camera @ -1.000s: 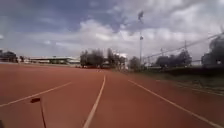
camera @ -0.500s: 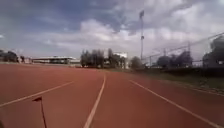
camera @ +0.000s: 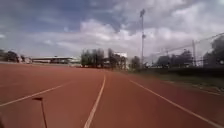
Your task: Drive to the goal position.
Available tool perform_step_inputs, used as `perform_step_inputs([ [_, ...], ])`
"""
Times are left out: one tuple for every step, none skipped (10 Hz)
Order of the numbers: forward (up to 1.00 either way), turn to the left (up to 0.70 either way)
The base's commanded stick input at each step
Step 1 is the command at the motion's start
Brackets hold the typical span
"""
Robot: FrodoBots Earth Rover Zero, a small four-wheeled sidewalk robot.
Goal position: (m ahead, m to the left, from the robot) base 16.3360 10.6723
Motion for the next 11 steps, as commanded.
perform_step_inputs([
  [0.70, 0.00],
  [0.70, 0.00],
  [0.70, 0.00],
  [0.70, 0.00],
  [0.70, 0.00],
  [0.70, 0.00],
  [0.70, 0.00],
  [0.70, 0.00],
  [0.70, 0.00],
  [0.70, 0.00],
  [0.70, 0.00],
])
